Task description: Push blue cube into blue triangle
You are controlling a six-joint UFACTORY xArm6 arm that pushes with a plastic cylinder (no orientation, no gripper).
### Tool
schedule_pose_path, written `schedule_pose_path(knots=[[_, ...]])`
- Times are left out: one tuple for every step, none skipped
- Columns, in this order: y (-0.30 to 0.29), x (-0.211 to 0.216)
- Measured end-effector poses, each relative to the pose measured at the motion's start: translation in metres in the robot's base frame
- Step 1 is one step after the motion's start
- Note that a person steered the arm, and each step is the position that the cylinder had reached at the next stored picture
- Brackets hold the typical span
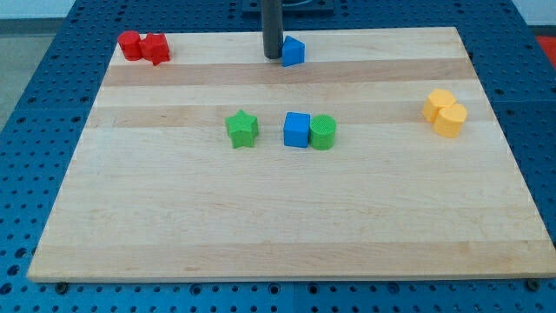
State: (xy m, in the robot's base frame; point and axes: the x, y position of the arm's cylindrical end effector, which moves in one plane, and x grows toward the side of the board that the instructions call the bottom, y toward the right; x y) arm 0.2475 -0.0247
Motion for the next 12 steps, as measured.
schedule_pose_path(knots=[[0.009, 0.000], [0.035, 0.000], [0.034, 0.000], [0.020, 0.029], [0.045, 0.098], [0.128, 0.107], [0.179, 0.137], [0.148, 0.195], [0.082, 0.226], [0.038, 0.230], [0.036, 0.202], [0.059, 0.188]])
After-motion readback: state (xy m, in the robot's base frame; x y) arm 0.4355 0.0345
